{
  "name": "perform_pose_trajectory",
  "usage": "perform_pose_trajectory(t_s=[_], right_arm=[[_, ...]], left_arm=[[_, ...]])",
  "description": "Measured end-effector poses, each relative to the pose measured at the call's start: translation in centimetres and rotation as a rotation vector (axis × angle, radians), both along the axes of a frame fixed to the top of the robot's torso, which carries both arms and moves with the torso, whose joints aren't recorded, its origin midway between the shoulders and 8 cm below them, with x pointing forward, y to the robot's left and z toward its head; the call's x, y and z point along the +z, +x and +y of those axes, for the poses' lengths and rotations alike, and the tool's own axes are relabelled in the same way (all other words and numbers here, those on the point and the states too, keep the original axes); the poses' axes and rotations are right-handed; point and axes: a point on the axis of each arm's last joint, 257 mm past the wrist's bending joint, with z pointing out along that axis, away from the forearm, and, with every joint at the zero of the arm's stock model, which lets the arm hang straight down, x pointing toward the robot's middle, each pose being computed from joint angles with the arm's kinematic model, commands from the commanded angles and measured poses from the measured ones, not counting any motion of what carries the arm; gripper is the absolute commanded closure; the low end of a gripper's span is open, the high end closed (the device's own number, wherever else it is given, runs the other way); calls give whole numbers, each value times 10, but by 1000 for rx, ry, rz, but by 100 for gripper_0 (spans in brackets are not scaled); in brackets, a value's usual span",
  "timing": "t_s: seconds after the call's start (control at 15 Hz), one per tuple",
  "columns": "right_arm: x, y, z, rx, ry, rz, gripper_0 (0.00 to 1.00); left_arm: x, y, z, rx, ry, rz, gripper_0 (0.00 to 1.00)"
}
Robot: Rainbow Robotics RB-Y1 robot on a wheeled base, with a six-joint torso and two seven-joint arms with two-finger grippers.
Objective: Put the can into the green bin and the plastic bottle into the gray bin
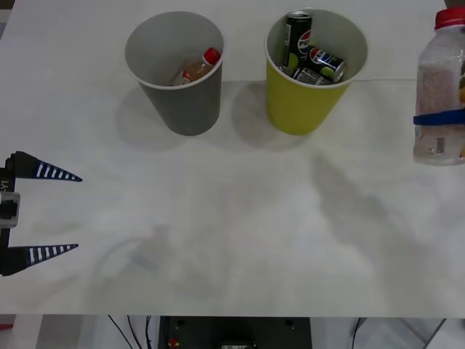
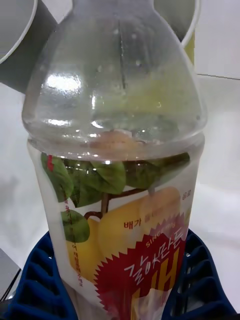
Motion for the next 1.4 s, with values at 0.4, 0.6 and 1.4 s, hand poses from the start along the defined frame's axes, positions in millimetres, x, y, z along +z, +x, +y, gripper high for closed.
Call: perform_pose_trajectory(t_s=[0.4,0.6,1.4], right_arm=[[58,37,69,199,-110,-10,100],[81,65,121,269,-153,-21,100],[107,114,333,421,-269,-115,100]], left_arm=[[0,0,0,0,0,0,0],[0,0,0,0,0,0,0],[0,0,0,0,0,0,0]])
